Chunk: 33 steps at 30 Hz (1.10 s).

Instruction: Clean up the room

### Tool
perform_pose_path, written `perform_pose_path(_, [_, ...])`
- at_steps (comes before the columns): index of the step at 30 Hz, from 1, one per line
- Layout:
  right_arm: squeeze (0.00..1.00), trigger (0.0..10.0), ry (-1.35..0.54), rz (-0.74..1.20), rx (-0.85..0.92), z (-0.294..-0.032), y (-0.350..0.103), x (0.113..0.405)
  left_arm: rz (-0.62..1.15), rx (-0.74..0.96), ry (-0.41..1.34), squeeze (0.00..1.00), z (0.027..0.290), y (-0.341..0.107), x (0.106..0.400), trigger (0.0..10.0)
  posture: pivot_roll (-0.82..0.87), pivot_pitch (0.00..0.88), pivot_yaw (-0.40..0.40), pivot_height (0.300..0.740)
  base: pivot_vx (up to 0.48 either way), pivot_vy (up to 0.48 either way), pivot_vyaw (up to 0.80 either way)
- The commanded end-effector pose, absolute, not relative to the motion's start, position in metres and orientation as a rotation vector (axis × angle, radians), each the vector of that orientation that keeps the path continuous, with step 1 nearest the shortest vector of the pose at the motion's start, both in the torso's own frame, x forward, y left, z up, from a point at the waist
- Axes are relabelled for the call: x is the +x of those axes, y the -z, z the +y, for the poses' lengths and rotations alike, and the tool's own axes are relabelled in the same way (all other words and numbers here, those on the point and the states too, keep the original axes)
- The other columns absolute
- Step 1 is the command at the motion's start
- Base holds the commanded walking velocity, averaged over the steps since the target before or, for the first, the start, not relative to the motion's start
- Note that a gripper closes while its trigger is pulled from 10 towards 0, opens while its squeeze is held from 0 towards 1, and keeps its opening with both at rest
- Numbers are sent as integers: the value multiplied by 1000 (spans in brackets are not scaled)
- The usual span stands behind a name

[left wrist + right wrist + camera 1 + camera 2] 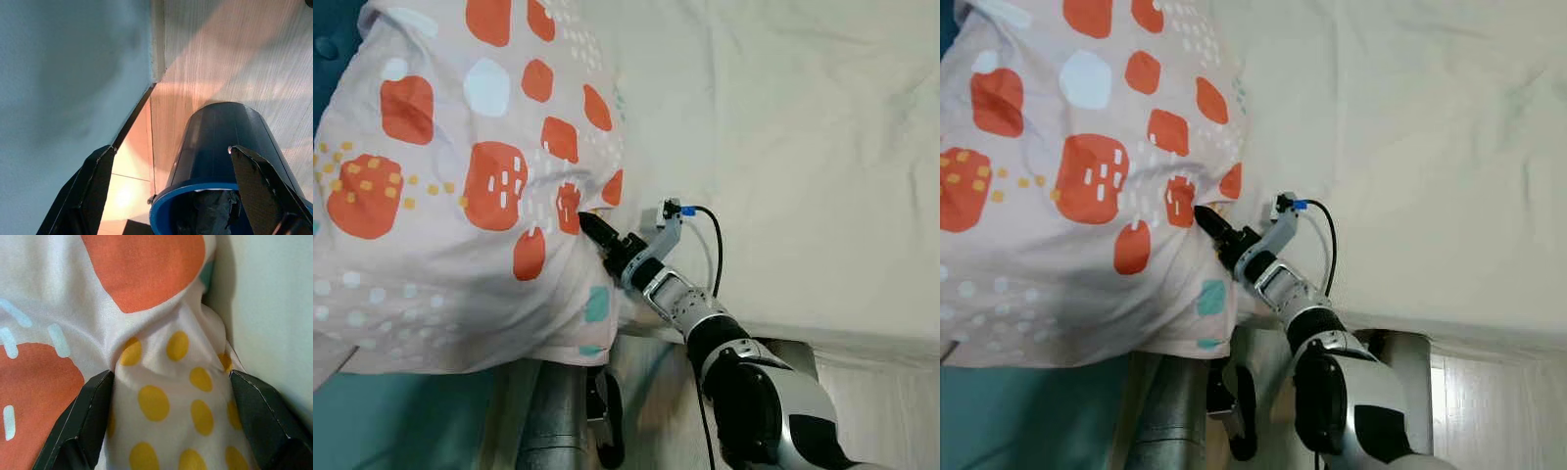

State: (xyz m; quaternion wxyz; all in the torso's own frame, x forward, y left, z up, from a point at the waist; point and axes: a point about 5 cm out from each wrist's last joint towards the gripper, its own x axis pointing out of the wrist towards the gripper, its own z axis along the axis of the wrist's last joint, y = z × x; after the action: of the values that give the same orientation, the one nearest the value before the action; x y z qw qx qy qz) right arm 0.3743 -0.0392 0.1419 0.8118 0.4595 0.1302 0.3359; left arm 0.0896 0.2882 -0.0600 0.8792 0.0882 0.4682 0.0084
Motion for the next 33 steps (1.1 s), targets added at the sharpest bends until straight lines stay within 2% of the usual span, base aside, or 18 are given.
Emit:
perform_pose_path(1, [0,10000,-726,403,1034,-31,-113,357,1082,170,-46,0,295,67,58,10000,377,637,253,569,0,0,0])
perform_pose_path(5, [0,10000,-830,370,1062,-26,-120,356,1083,171,-45,0,295,66,58,10000,379,636,253,569,0,0,0])
perform_pose_path(12, [0,10000,-839,494,911,-9,-129,357,1079,176,-41,0,296,64,60,10000,393,628,249,569,0,0,0])
perform_pose_path(25, [0,10000,-906,386,901,2,-161,367,1082,181,-50,0,299,63,60,10000,389,616,242,569,0,0,0])
perform_pose_path(26, [0,0,-918,375,900,3,-164,367,1080,180,-49,0,299,63,62,10000,383,612,240,569,0,0,0])
perform_pose_path(33, [0,0,-943,339,916,5,-173,369,1071,177,-51,0,298,64,67,10000,376,607,236,569,0,0,0])
